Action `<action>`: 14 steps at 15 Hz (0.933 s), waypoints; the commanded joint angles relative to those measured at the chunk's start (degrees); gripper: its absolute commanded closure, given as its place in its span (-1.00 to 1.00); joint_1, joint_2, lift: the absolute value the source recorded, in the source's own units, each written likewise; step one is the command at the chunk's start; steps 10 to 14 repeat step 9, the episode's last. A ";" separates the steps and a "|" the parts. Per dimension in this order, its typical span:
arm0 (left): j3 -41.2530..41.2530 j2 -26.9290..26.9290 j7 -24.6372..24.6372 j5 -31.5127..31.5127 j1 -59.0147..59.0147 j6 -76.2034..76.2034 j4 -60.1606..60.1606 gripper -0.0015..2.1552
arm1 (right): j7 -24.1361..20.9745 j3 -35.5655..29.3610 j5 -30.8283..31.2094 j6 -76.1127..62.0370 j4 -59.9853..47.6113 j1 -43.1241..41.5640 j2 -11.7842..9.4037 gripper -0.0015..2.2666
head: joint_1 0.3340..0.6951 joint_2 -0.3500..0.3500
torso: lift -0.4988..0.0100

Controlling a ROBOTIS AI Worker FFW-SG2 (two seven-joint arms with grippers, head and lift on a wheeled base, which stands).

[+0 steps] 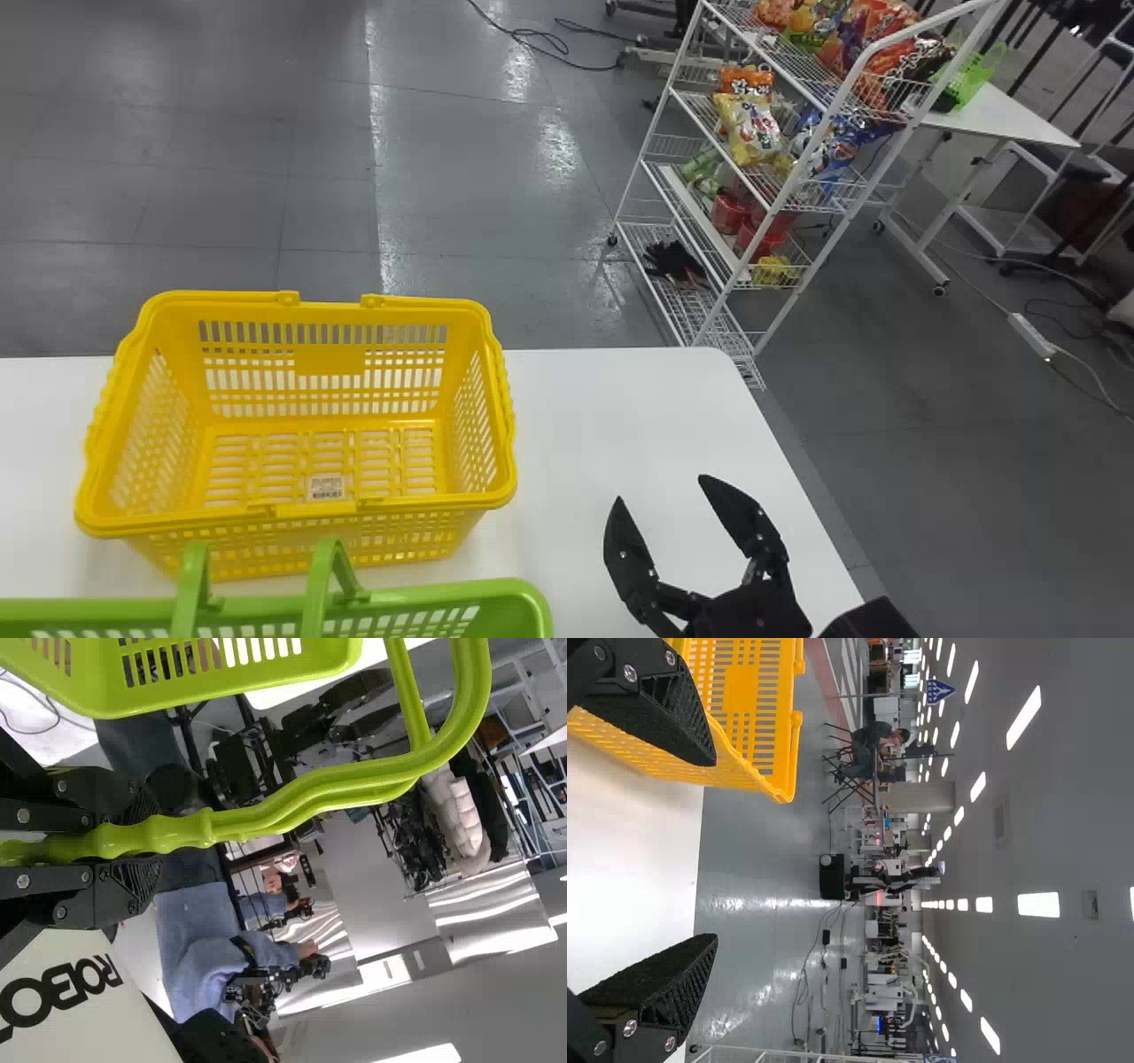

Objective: Grasp handle with right gripper to insert into left gripper then lift and swing left to center

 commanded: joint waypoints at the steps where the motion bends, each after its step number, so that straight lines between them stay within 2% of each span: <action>1: 0.00 -0.14 0.03 -0.02 0.01 0.07 0.08 0.80 | 0.01 -0.07 0.00 0.39 0.07 -0.33 0.00 -0.90 | 1.00 -1.00 | 0.60; 14: -0.44 -0.32 0.11 -0.45 -0.70 0.07 0.69 0.80 | 0.01 -0.16 0.00 0.39 0.60 -0.59 0.00 -0.90 | 1.00 -1.00 | 0.60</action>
